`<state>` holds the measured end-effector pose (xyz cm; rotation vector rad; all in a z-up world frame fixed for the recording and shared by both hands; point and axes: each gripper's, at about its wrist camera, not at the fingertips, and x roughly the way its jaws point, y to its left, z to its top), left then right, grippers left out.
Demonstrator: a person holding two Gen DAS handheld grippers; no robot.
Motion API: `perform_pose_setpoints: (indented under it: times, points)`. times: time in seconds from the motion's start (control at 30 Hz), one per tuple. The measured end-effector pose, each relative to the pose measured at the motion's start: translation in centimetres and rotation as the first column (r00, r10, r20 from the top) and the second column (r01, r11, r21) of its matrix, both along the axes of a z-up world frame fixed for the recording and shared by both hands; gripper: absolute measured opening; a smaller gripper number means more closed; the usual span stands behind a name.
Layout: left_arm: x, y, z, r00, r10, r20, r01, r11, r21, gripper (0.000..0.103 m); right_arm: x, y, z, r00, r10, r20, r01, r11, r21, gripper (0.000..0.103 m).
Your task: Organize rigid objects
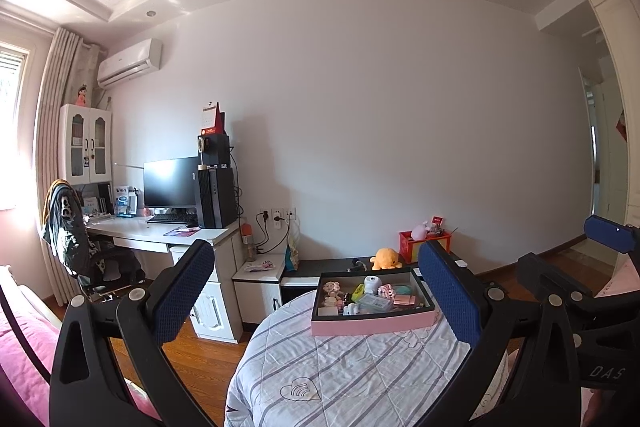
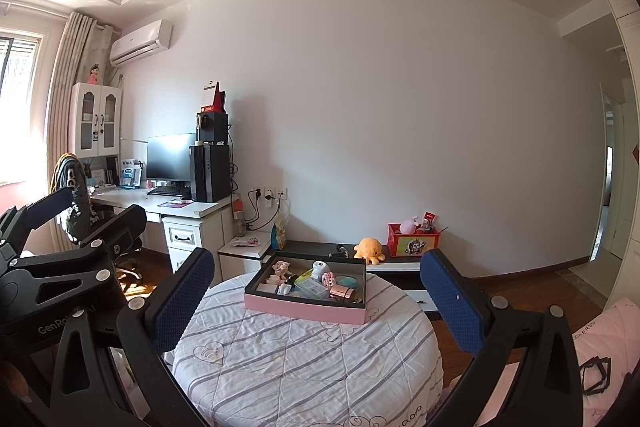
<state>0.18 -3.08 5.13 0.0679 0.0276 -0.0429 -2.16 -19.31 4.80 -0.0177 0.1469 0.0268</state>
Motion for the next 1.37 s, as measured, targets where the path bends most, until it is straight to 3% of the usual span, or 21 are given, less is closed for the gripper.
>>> perform_pose_setpoints:
  times: [1.37]
  points:
    - [0.27, -0.27, -0.14, 1.0, 0.001, 0.001, -0.001, 1.0, -0.001, 0.103, -0.07, 0.37, -0.02, 1.0, -0.001, 0.001, 0.001, 1.0, 0.003, 0.103]
